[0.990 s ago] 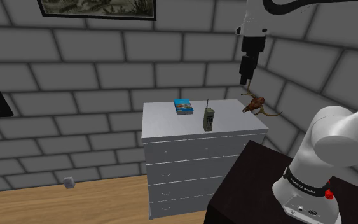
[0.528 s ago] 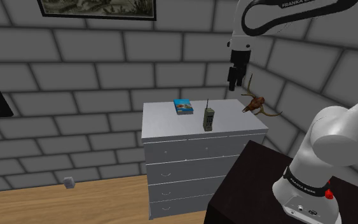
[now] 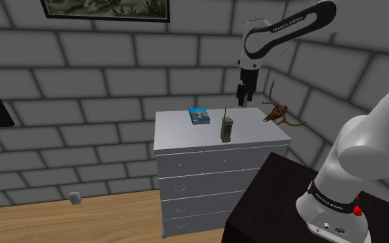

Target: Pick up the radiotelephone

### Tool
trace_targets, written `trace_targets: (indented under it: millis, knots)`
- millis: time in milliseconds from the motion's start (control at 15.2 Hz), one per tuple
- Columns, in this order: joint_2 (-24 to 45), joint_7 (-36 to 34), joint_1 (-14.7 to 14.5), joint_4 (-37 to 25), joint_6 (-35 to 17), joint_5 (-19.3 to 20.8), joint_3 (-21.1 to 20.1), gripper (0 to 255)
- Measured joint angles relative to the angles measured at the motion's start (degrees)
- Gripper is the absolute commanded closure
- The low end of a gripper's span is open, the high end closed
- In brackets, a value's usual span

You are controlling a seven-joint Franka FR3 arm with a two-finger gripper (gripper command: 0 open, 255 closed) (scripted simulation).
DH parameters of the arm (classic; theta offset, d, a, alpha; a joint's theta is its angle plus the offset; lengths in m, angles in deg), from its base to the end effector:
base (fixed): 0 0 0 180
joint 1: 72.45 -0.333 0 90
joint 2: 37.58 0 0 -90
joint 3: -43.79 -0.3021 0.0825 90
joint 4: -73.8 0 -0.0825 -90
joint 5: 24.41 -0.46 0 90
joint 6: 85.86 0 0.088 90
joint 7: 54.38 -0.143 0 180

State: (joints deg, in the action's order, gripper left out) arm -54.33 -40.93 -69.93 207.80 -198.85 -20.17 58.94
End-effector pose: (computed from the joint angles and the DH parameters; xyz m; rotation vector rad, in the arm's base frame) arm 0.4909 -0.1598 0.3543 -3.1090 0.0436 0.1206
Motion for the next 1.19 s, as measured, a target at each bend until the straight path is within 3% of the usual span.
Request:
trace_targets:
  millis: [594,1188]
  knots:
    - [18.85,5.62,1.50,-8.44,-9.68,-5.43,3.86,0]
    - [39.85,12.24,6.62,-22.99,-14.49,-13.89,4.02,0]
